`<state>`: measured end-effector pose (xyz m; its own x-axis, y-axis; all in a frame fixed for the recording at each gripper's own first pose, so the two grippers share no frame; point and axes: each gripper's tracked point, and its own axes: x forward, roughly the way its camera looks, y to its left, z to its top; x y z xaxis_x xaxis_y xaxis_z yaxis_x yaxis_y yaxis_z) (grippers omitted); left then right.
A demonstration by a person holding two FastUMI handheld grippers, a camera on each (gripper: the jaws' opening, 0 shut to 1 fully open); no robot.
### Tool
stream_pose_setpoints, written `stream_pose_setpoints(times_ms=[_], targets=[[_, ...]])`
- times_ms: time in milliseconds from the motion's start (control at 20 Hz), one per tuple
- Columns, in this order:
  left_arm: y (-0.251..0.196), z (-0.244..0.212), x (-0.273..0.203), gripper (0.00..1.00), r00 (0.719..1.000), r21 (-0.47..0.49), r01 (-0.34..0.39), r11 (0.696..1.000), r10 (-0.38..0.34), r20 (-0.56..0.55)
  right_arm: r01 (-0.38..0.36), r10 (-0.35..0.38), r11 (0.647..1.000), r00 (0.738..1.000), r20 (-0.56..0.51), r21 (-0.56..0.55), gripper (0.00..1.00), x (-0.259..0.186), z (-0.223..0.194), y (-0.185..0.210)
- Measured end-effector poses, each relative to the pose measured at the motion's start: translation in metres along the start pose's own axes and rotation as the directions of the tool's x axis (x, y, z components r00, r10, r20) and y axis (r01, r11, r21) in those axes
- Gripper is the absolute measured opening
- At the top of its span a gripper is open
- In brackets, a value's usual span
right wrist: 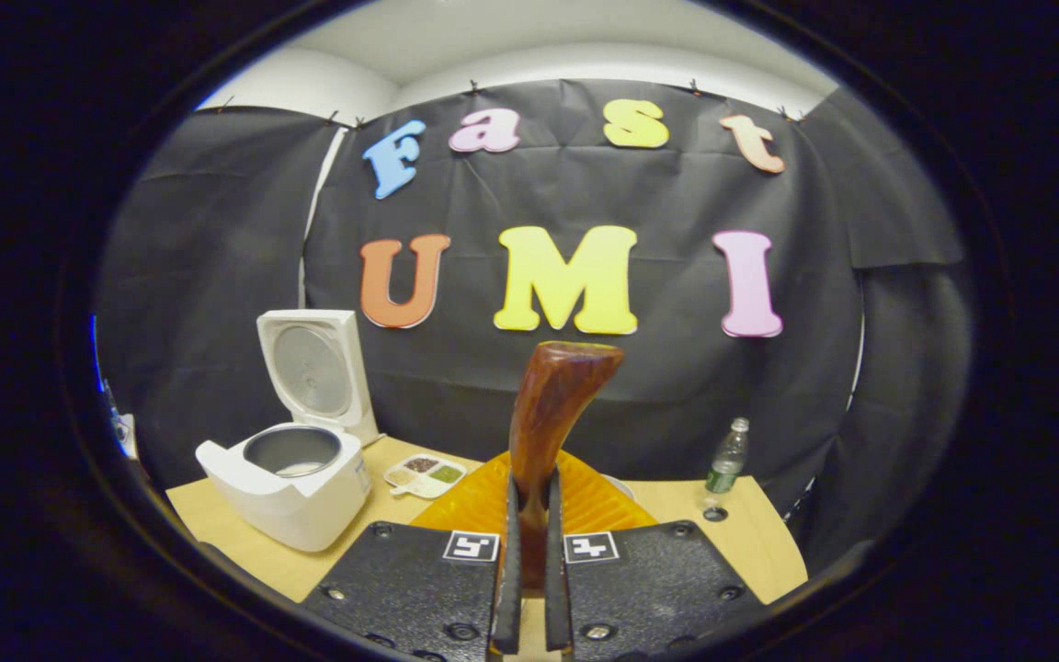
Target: Close the left gripper, press the button to open the rice cooker; take a wooden spoon from the chopstick holder with the right hand, scoop a spoonful of rice and pour it into the rice cooker, then put the wooden spoon back into the chopstick holder.
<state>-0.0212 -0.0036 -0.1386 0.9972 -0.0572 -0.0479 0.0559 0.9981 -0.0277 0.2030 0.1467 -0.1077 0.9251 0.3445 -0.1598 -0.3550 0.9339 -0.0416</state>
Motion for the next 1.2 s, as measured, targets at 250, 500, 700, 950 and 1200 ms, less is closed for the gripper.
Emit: stream_pose_setpoints(times_ms=[250,500,700,950,1200], targets=[[-0.021,-0.002,0.018,0.93,0.999,0.016,0.034,0.999,-0.034,-0.015,0.087,-0.086,0.996,0.996,-0.013,0.035,0.14,-0.008,-0.017,-0.06],[-0.028,0.003,0.024,0.93,0.999,0.045,0.036,0.998,-0.036,-0.006,0.103,-0.1,0.993,0.994,-0.044,0.061,0.15,-0.01,-0.039,-0.083],[-0.026,0.004,0.031,0.93,0.999,0.022,0.035,0.999,-0.035,-0.017,0.136,-0.125,0.98,0.989,-0.081,0.144,0.16,-0.01,-0.069,-0.105],[-0.019,0.015,0.037,0.93,1.0,0.016,0.015,1.0,-0.015,-0.019,0.142,-0.099,0.96,0.978,-0.183,0.24,0.17,0.0,-0.118,-0.117],[-0.01,0.019,0.045,0.93,0.999,0.012,-0.021,1.0,0.021,-0.038,0.235,-0.204,0.947,0.966,-0.157,0.219,0.82,-0.015,-0.125,-0.144]])
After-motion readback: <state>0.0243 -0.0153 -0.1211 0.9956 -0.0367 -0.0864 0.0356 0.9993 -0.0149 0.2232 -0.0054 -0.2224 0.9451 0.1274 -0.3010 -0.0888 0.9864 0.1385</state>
